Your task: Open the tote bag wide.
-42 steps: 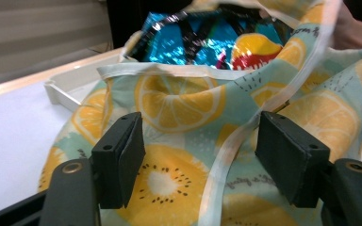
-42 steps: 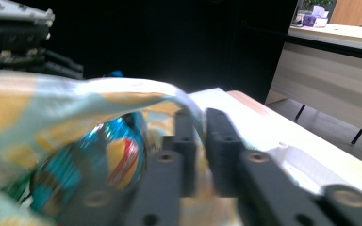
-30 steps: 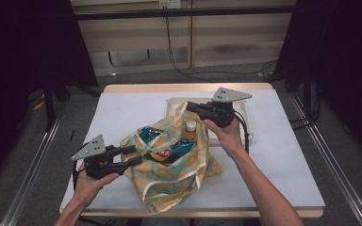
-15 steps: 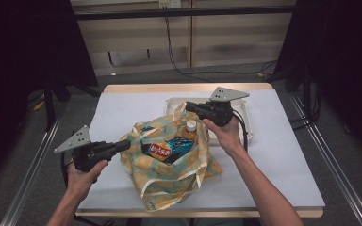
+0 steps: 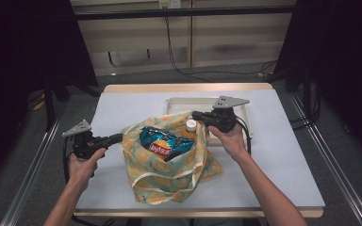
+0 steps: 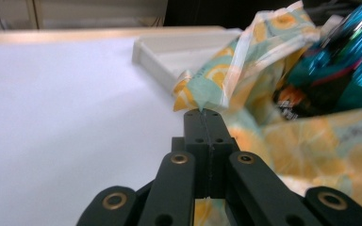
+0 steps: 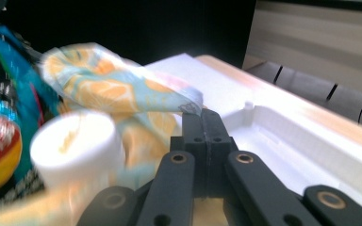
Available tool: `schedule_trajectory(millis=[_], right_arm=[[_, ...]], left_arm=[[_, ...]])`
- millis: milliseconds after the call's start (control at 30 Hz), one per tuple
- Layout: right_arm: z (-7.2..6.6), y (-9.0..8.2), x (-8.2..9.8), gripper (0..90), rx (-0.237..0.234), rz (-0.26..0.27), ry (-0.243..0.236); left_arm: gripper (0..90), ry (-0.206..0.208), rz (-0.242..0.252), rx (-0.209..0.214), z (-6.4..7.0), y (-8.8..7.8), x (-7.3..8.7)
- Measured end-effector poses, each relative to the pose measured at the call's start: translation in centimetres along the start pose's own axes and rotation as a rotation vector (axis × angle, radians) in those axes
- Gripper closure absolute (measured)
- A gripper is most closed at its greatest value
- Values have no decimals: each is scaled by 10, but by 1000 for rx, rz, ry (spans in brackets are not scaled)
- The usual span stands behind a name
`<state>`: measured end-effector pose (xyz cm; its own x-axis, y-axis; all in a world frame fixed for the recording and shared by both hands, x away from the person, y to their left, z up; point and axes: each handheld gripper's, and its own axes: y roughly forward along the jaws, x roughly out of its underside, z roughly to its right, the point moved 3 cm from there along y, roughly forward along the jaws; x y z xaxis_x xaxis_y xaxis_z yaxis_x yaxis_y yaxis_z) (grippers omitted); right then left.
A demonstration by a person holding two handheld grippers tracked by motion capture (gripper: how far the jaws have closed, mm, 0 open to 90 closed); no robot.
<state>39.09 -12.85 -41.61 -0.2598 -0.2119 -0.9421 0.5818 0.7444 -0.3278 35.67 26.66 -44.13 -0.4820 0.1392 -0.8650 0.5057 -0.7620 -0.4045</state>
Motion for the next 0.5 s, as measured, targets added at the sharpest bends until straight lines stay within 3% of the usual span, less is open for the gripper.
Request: schedule_trajectory(millis=[133,233,333,500], right_arm=[[-3,-3,16,900,0,-55,-13],[-7,-11,25,900,8,-87,-20],[-11,-19,34,900,8,-105,-26],[-17,-21,53,900,11,-151,-25]], left_arm=[[900,14,-50,12,4,-1,13],[900,28,-72,57,14,-3,24],[900,72,-116,87,27,1,34],[900,125,-193,97,38,10,44]])
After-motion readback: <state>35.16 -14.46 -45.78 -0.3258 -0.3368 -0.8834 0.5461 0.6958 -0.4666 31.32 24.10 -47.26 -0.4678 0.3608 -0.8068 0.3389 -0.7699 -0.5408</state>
